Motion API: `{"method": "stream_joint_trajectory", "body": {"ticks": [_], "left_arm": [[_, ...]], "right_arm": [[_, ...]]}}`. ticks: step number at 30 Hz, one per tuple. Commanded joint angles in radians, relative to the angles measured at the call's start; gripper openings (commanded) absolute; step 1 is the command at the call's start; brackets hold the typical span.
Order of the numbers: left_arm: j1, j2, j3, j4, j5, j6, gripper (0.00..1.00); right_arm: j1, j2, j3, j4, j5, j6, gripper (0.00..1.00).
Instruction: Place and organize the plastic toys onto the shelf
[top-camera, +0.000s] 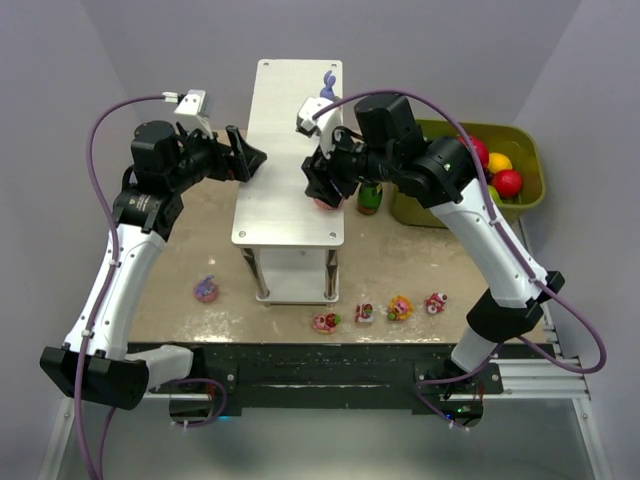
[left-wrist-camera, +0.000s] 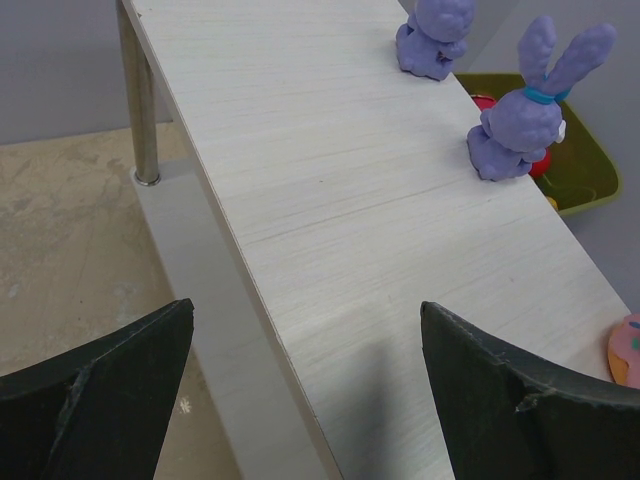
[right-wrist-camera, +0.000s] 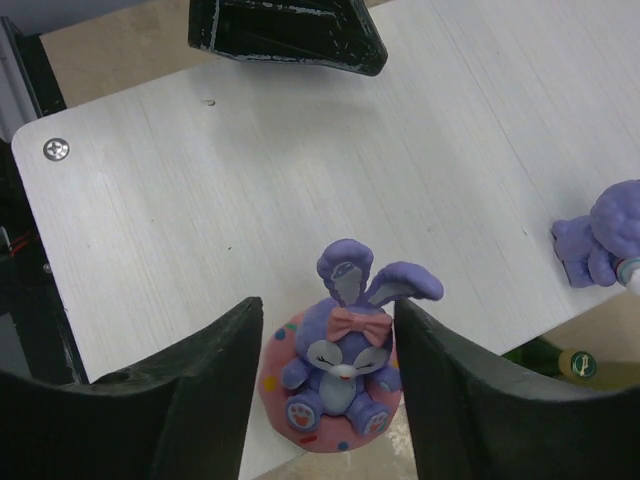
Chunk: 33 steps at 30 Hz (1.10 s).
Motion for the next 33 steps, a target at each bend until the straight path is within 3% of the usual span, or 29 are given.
{"method": "stream_joint_trajectory", "body": {"ticks": [1,3,9,12,16,19,24,33], "left_arm": [[0.006,-0.004,0.043,0.007,0.006,0.022,0.99],[0.006,-0.004,0.043,0.009,0.006,0.022,1.0],[0.006,-0.014,0.037,0.007,0.001,0.022,1.0],[0.006,-0.018,0.036,0.005,-0.005,0.023,1.0],[0.006,-0.02,0.029,0.01,-0.013,0.02,1.0],[0.006,-0.015,0.022,0.022,-0.011,0.012,1.0],[0.006,-0.001,0.019,0.027,-0.007,0.008,1.0],[0.006,0.0,0.009,0.027,-0.004,0.012,1.0]], "right_arm": [[0.004,-0.031,0.035,0.012,0.023,-0.042,0.66],[0.004,-0.048,0.024,0.054,0.037,-0.036,0.77],[0.004,-0.132,-0.045,0.182,0.106,0.039,0.86],[0.004,-0.172,-0.071,0.207,0.162,0.151,0.86],[0.007,-0.2,-0.106,0.193,0.236,0.423,0.84],[0.046,-0.23,-0.206,0.224,0.267,0.542,0.84],[0.169,-0.194,-0.231,0.174,0.495,0.656,0.83],[0.221,-0.12,-0.185,0.097,0.635,0.749,0.69]]}}
